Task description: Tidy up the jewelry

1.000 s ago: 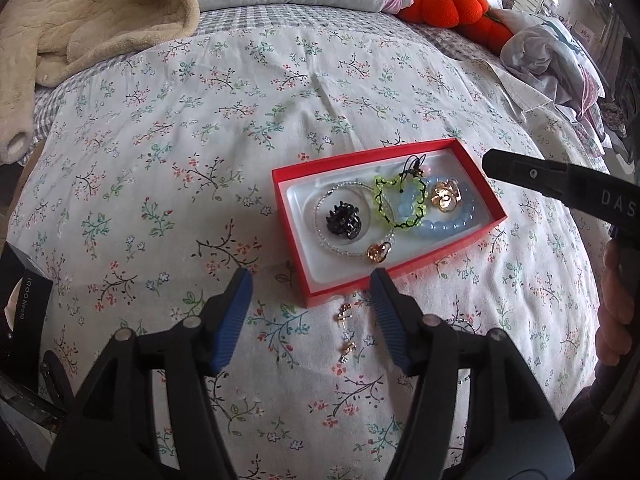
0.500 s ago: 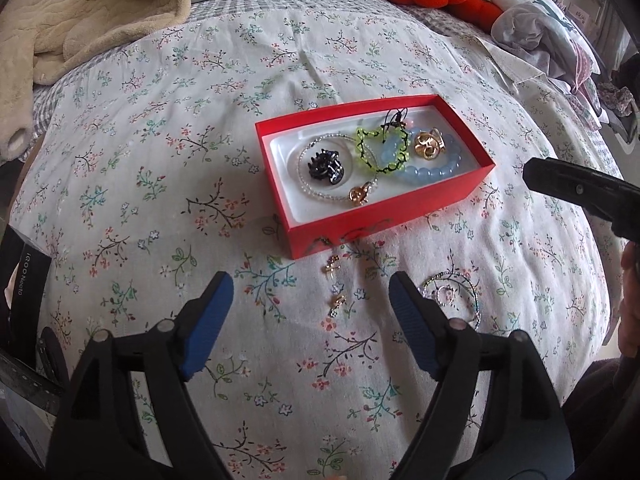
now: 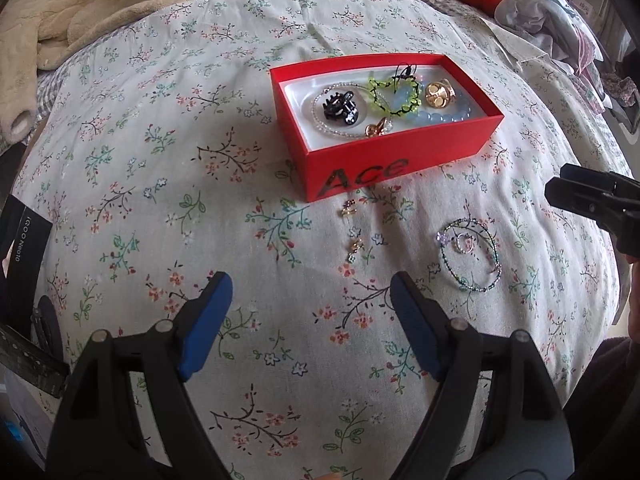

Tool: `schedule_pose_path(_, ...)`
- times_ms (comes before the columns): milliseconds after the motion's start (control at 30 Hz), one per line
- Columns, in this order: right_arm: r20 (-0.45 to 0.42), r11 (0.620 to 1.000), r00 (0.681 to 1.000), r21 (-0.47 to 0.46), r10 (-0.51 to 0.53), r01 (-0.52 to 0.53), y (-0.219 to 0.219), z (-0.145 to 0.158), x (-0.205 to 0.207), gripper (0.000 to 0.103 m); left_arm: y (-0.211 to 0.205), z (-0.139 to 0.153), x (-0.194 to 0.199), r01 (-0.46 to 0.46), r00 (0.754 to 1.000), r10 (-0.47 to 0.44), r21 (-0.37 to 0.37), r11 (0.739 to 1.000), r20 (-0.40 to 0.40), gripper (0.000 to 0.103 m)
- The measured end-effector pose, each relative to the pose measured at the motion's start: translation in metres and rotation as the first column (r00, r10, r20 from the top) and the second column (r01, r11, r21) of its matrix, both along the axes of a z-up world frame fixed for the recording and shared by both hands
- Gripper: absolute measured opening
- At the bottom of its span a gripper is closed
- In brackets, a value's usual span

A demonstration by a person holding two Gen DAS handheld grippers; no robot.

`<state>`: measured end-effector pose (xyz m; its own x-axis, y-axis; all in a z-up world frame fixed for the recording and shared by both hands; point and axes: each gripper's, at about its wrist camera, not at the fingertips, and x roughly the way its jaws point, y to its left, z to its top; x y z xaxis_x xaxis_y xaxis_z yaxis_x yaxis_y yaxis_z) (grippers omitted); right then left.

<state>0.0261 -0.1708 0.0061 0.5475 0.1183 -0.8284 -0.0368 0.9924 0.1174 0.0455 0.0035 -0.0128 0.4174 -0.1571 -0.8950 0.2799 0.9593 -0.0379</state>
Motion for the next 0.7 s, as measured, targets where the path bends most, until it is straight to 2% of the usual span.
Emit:
schedule_pose_path(167,-0.037,1.000,0.999,-0.031,-0.004,0.003,-0.002,-0.011,-0.002,0.074,0.002,-0.009,-0.003,-0.001,1.000,0.001,0.017,1.000,-0.014,0.081)
schedule_pose_path(300,-0.099,0.998,0.995,-0.059,-0.031,0.026,-0.003,-0.024,0.001,0.074,-0.003,-0.015,-0.004,0.019,0.999,-0.018,0.045,0.999,-0.029,0.081)
schedule_pose_path(433,-0.161,0.998,0.986,-0.042,-0.050,0.044,-0.004,-0.037,0.005,0.074,-0.010,-0.018,-0.004,0.039,0.999,-0.036,0.084,0.996,-0.036,0.081)
schedule_pose_path(700,-0.171,0.999,0.985,-0.051,0.001,-0.010,0.014,-0.047,0.012,0.072,-0.016,-0.019,-0.004,0.061,0.998,-0.057,0.092,0.994,-0.038,0.081)
